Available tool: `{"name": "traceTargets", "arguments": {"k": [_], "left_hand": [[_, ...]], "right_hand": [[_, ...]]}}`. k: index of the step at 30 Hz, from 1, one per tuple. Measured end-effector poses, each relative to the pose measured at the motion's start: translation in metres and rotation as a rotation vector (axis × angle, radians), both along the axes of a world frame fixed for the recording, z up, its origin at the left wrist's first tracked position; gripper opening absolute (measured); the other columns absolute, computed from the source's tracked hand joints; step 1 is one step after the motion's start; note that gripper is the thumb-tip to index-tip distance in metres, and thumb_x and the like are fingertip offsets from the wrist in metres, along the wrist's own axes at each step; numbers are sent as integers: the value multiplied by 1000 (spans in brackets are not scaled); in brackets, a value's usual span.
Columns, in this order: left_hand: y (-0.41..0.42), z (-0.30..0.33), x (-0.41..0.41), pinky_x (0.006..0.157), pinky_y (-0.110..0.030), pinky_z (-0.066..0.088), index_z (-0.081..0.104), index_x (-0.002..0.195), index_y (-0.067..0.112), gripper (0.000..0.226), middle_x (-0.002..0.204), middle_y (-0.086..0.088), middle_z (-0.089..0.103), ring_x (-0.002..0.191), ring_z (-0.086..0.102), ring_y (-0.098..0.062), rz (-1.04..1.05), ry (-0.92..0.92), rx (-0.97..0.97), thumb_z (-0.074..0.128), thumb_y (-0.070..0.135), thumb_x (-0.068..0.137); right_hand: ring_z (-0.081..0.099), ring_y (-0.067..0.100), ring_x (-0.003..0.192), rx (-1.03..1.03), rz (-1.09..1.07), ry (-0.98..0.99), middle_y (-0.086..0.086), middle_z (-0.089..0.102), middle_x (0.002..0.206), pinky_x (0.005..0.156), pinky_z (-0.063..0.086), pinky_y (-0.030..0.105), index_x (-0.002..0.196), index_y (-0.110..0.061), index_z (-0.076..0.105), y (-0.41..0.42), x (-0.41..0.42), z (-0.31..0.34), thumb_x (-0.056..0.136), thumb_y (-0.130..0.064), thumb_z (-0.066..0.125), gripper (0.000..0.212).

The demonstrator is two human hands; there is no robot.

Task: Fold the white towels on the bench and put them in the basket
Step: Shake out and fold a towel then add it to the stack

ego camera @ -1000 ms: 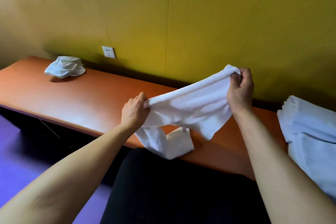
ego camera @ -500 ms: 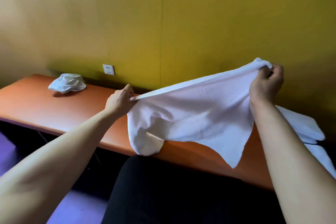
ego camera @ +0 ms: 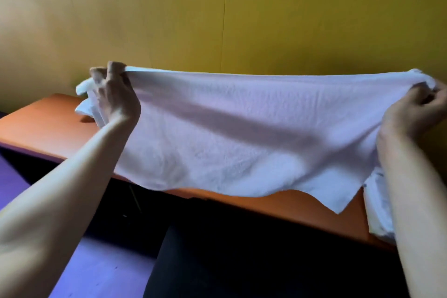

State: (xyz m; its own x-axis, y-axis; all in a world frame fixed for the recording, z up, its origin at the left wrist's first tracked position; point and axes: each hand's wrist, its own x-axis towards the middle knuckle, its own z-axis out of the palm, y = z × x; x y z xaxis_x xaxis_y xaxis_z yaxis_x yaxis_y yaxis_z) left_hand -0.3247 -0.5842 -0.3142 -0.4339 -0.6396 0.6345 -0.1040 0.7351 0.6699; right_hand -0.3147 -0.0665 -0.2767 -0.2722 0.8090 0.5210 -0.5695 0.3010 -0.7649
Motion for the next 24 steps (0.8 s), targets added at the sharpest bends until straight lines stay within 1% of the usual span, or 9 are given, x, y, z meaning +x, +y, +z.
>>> {"name": "traceTargets", "arguments": {"k": [3,5,8,11,13,15,18,22,24], "left_hand": [[3,4,-26,94,-38,40,64,108,26,27,122,-14,50,106,55,-35,-111,60,12,41,19,96],[9,-10,-43,94,-37,37,65,108,25,26,123,-15,49,105,54,-34,-132,-17,13,42,19,97],[20,-43,-68,96,-35,30,69,109,20,26,124,-17,49,113,50,-35,-121,-130,3,45,19,99],[24,-87,-104,99,-38,31,69,107,21,24,123,-18,49,114,49,-39,-130,-226,-15,47,20,98],[27,-116,-130,100,-41,36,69,106,24,23,122,-16,49,114,50,-38,-164,-283,-11,48,20,97],[33,-140,-155,102,-41,37,70,105,24,23,121,-17,49,114,49,-38,-196,-317,5,49,18,97],[45,-169,-193,100,-39,31,71,105,18,22,118,-22,50,110,47,-40,-226,-363,-7,50,13,97],[59,-205,-245,96,-38,31,70,106,16,22,119,-23,49,106,46,-42,-252,-459,-25,50,12,97],[66,-220,-269,96,-38,31,70,107,17,22,121,-22,48,108,45,-42,-261,-498,-25,50,14,99]], "right_hand": [[67,12,95,-11,-39,-92,7,71,107,88,52,26,95,-28,55,12,-12,-17,84,-24,43,17],[61,13,92,-14,-24,-196,6,65,108,83,49,20,98,-26,52,14,-24,-37,87,-20,41,16],[51,14,94,-2,-1,-363,8,57,109,71,36,8,113,-14,52,19,-44,-83,95,-15,37,24],[57,24,106,28,-9,-495,21,60,122,79,36,15,121,3,54,30,-71,-134,99,-15,40,31],[56,31,119,22,-9,-572,25,58,130,90,40,24,123,8,53,37,-90,-163,100,-14,40,34],[55,35,121,43,-30,-644,28,57,132,96,41,32,122,10,51,42,-108,-189,101,-13,40,33],[55,35,111,71,-90,-712,28,60,122,91,38,36,119,9,52,51,-139,-219,101,-13,40,31],[56,38,102,94,-109,-788,30,61,116,77,34,31,118,8,52,68,-186,-253,98,-14,39,32],[56,39,101,114,-105,-833,29,60,115,76,31,27,118,6,52,78,-209,-267,98,-15,38,32]]}}
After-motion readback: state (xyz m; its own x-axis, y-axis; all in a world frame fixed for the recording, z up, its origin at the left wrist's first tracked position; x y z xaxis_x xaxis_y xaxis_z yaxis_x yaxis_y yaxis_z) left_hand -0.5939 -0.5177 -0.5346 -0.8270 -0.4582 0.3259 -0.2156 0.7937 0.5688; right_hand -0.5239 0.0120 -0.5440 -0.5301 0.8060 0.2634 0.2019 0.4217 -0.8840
